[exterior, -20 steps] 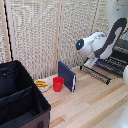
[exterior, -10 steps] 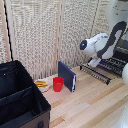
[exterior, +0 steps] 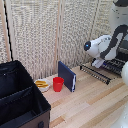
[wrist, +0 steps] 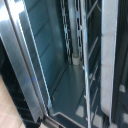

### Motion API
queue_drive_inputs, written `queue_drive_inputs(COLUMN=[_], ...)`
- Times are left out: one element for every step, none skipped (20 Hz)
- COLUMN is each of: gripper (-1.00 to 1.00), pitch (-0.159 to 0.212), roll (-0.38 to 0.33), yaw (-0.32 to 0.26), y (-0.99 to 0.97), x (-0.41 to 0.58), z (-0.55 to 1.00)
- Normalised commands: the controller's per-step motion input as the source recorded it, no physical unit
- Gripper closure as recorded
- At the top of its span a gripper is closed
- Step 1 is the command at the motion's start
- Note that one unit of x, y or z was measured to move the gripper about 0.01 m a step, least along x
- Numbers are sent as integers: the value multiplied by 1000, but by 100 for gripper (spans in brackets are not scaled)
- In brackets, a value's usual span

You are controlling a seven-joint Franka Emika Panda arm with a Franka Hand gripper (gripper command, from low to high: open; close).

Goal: With care, position your gripper close to the oven tray handle. Make sure to grip the handle tightly. Delicately and attentively pull the tray out from the oven.

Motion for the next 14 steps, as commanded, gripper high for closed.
queue_drive_inputs(gripper=[100, 100, 100, 100, 100, 100, 100, 100, 100, 100, 100, 100, 100, 100], pitch=[0, 0, 0, 0, 0, 0, 0, 0, 0, 0, 0, 0, 0, 0], roll=[-36, -45, -59, -58, -60, -69, -68, -74, -81, -80, -90, -110, -128, -147], yaw=[39, 40, 35, 27, 28, 24, 24, 17, 7, 6, 0, 1, 14, 42], y=[-231, -183, -191, -191, -177, -169, -149, -131, -137, -149, -157, -126, -114, -80], x=[0, 0, 0, 0, -11, -9, -9, -29, -34, -14, 0, 0, 0, 0], z=[0, 0, 0, 0, 0, 0, 0, 0, 0, 0, 0, 0, 0, 0])
